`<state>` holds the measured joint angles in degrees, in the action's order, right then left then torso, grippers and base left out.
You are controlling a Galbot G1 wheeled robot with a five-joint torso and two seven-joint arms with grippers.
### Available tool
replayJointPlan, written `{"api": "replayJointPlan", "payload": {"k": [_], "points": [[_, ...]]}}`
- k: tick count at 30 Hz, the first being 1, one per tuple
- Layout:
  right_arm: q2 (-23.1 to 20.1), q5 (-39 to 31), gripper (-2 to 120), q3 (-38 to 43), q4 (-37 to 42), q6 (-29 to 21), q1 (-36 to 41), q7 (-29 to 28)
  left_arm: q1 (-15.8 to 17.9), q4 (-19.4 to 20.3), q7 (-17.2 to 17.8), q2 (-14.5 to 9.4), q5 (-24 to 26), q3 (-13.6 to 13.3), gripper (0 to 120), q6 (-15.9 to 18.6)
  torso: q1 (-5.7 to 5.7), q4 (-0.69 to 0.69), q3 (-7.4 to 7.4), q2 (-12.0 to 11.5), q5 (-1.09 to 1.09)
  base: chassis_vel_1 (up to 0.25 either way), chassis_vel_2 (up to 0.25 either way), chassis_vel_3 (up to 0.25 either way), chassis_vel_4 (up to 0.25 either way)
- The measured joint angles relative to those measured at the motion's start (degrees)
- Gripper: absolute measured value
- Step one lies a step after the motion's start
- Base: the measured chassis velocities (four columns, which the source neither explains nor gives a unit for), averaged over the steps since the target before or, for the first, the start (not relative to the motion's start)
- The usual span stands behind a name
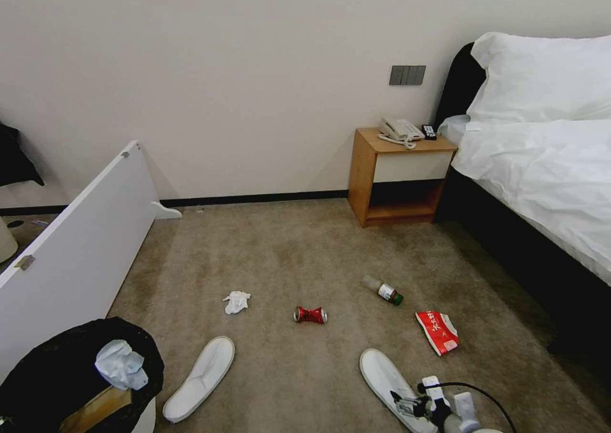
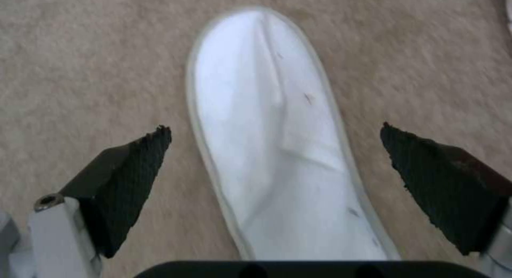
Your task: Pick up the trash bin, then pick up the garbage from the floor and place it into the trash bin.
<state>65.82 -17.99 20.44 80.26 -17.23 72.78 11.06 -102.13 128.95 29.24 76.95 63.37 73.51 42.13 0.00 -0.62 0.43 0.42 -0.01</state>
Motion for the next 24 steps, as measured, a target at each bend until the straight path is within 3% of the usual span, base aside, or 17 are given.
{"api": "replayJointPlan", "payload": {"k": [15,17,21,23,24], "points": [[1.09,1.31,98,-1.81,-4.41,0.1,-5.32,0.35,0.04,0.34,0.04,0.03,-0.02,0.18,3,0.0,0.0,-0.01,0.0,0.0,0.0,0.0,0.0,0.0,0.0],[1.86,1.16,85,-1.96,-6.69,-0.1,-6.58,0.55,0.1,0.35,0.08,0.04,-0.06,0.08,3,0.0,0.0,0.0,0.0,0.0,0.0,0.0,0.0,0.0,0.0],[2.47,0.83,77,-2.19,-8.6,-0.18,-7.31,0.97,0.14,0.37,0.12,0.04,-0.09,0.06,3,0.0,0.0,-0.01,0.0,0.0,0.01,0.0,0.0,0.0,0.0],[3.25,0.68,64,-2.43,-10.62,-0.17,-8.14,1.51,0.14,0.48,0.13,0.01,-0.08,0.1,3,0.0,0.0,0.0,0.0,0.0,0.01,0.0,0.0,0.0,0.0],[3.25,0.68,64,-2.43,-10.62,-0.17,-8.14,1.51,0.14,0.48,0.13,0.01,-0.08,0.1,3,0.0,0.0,0.0,0.0,0.0,0.01,0.0,0.0,0.0,0.0]]}}
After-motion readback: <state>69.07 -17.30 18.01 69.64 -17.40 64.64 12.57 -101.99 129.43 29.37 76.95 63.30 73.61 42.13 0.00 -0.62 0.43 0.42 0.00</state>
